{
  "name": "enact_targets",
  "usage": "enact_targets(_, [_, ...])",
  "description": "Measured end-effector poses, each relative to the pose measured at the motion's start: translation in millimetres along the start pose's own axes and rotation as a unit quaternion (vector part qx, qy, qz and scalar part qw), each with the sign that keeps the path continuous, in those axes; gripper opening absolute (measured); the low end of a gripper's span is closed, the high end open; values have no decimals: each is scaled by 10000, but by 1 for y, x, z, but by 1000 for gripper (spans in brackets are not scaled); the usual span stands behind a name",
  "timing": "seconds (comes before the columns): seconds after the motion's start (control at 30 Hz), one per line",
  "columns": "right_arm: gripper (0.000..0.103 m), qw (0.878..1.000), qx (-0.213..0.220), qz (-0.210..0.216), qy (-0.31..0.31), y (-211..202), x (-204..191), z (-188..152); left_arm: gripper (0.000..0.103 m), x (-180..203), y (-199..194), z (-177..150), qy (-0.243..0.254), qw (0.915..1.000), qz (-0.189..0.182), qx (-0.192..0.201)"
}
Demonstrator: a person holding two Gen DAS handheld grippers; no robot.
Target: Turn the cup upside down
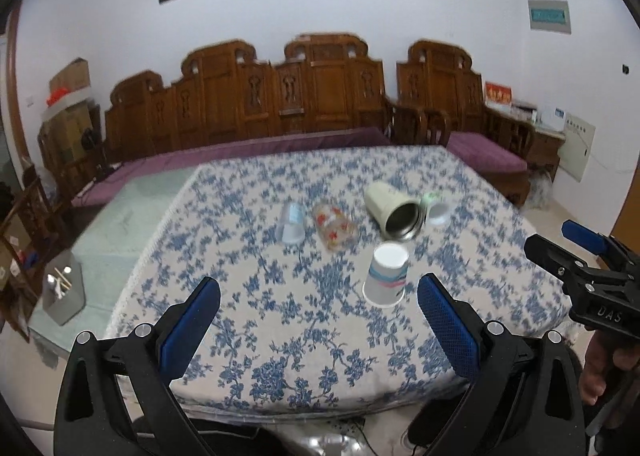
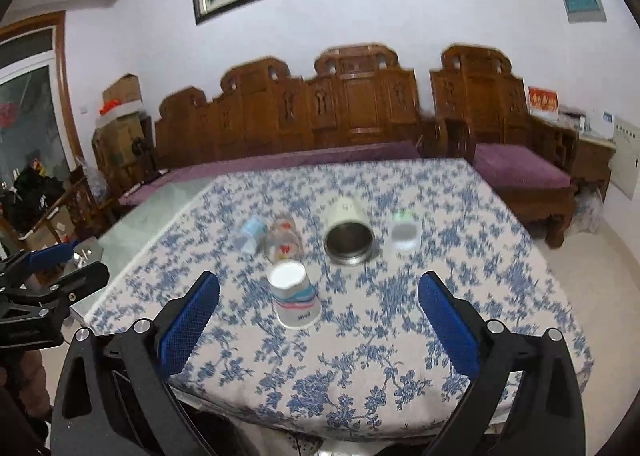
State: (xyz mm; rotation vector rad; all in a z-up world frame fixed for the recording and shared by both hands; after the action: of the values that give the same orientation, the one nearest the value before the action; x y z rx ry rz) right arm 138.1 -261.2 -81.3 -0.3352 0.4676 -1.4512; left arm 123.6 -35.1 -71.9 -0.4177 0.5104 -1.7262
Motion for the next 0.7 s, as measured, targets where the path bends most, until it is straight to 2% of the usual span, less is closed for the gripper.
enact_targets(0.17, [100, 9991, 401, 61, -89, -39, -12, 15, 95, 1, -31, 9, -33, 9995, 85, 308])
enact_targets(0.3, [100, 9983, 559, 106, -122, -58, -20, 21, 95, -2, -46, 13, -79, 9990, 125, 431])
enact_targets(0.7, [100, 9978, 635, 94, -182, -70, -26, 23, 95, -5, -56, 14, -143, 9983, 172, 537])
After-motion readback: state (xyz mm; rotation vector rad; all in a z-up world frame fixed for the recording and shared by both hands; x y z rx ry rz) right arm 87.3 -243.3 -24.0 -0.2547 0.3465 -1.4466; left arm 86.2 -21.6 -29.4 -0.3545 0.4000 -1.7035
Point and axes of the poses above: each gripper's, at about its wrist camera, not at the fingertips, and y roughly the way its jaws point, x to its right, z to its top, the point moved 4 cm from there along y, roughly the way its jaws point, and after that the axes turned 6 degrees about -z, right-handed, at the moved point
